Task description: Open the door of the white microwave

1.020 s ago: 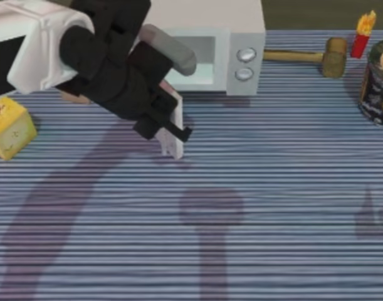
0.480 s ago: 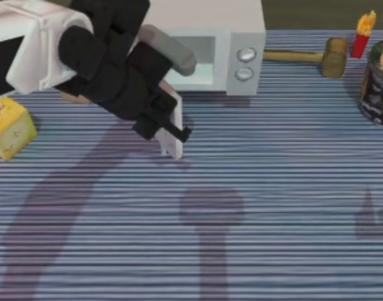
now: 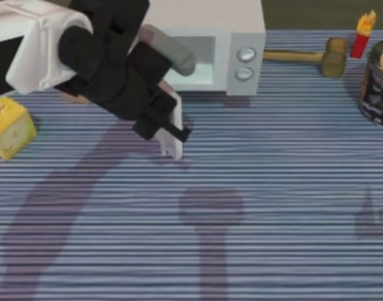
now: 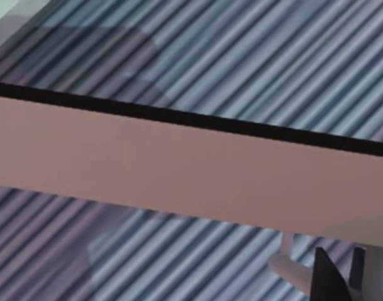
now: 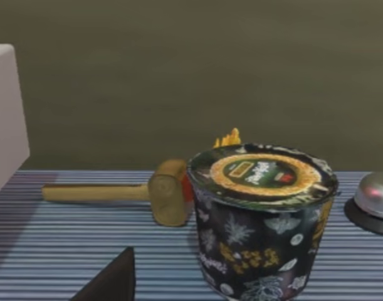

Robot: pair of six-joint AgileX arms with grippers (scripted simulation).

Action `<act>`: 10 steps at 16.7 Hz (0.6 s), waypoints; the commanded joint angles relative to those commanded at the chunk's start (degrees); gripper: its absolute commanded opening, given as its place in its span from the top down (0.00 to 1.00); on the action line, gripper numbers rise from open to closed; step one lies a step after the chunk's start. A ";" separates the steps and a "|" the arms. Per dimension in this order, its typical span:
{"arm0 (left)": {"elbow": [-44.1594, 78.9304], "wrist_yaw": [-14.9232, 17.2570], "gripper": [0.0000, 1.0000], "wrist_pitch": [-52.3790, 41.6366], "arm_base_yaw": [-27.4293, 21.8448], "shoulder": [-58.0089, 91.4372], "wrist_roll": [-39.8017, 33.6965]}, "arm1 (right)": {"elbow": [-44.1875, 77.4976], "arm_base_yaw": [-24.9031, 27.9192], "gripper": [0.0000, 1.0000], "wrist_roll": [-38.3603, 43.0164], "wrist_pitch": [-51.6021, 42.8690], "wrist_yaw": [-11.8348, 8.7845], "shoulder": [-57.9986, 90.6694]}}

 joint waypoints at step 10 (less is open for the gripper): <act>-1.05 2.71 1.00 -0.86 1.78 -1.11 4.75 | 0.00 0.00 0.00 0.00 0.00 0.00 0.00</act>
